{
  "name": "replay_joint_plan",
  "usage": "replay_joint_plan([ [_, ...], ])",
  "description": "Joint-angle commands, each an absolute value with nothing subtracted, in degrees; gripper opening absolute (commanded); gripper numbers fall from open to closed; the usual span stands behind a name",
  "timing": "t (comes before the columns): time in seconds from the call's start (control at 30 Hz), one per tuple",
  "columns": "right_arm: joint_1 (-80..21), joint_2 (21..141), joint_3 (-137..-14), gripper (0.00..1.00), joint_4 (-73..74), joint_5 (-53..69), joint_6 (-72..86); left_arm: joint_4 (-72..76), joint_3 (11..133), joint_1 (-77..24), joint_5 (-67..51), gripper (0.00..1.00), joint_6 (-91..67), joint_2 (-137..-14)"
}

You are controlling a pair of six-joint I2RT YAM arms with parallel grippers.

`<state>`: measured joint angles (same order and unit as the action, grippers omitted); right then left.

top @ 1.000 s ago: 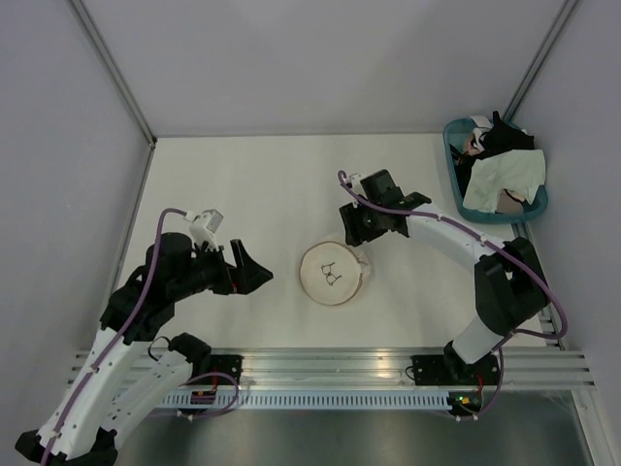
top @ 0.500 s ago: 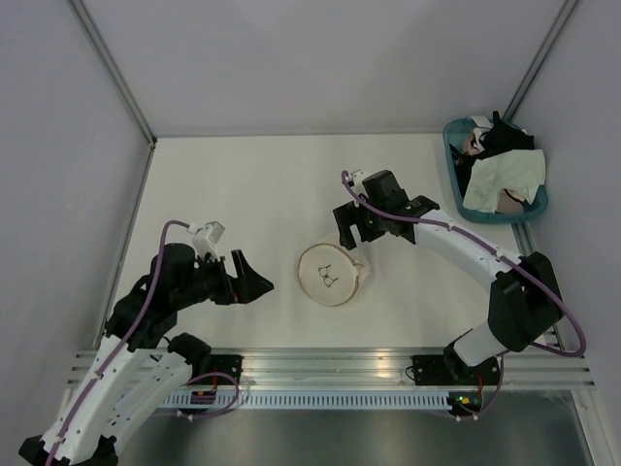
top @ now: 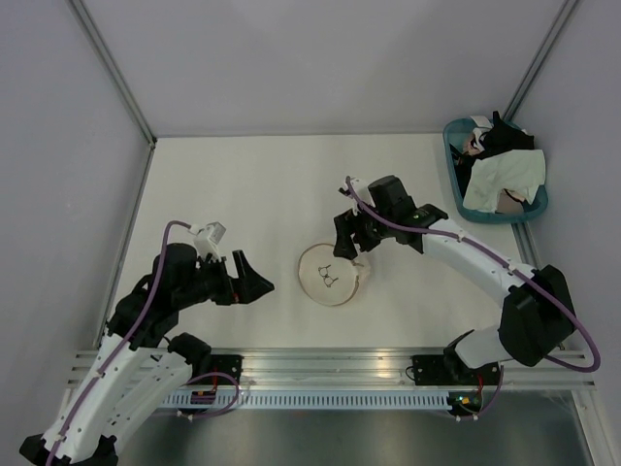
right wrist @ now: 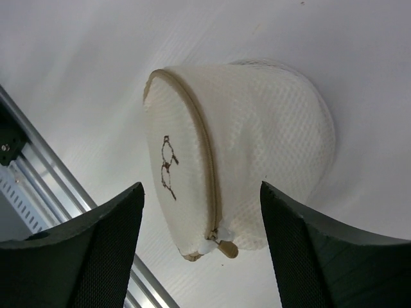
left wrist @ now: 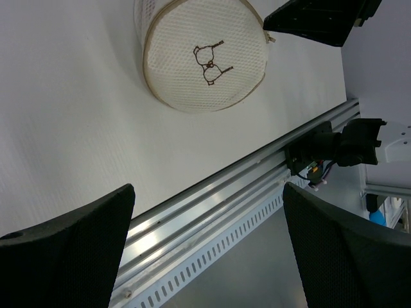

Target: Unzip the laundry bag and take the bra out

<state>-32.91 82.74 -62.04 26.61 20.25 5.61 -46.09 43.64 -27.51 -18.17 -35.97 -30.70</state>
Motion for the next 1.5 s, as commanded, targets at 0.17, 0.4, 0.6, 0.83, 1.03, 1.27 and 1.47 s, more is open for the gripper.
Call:
replay_joint_plan([
  [0.17,-38.4,86.3,-59.94,0.62,25.05,26.55,3.87,-42.89,42.54,-27.69,-18.54,0.99,-37.79,-31.9],
  [0.4,-41.84,95.17,-63.54,0.37,25.57,19.7,4.75,-42.8,41.57,-27.69,-19.16,0.99,-38.05,-31.38],
  [0.6,-41.84,93.35,-65.13,0.01,24.53,15.82,8.78,-42.63,40.43,-27.69,-20.56,0.99,-39.81,-29.27],
  [0.83,-41.75,82.37,-54.95,0.0,9.02,5.99,34.4,-30.27,31.74,-27.69,-26.72,0.99,-50.43,-21.38],
  [1.03,-42.62,64.71,-27.54,0.0,-14.81,-7.18,73.75,-23.64,22.33,-27.77,-23.56,0.99,-66.17,-12.23],
  [1.27,-49.56,43.54,-11.18,0.01,-19.24,-20.99,91.65,-22.68,16.01,-27.77,-17.14,0.99,-79.08,-1.68],
  [1.47,-52.03,38.93,-8.62,0.01,-25.3,-24.17,95.26,-16.18,13.01,-27.77,-15.83,1.0,-82.97,-5.26],
])
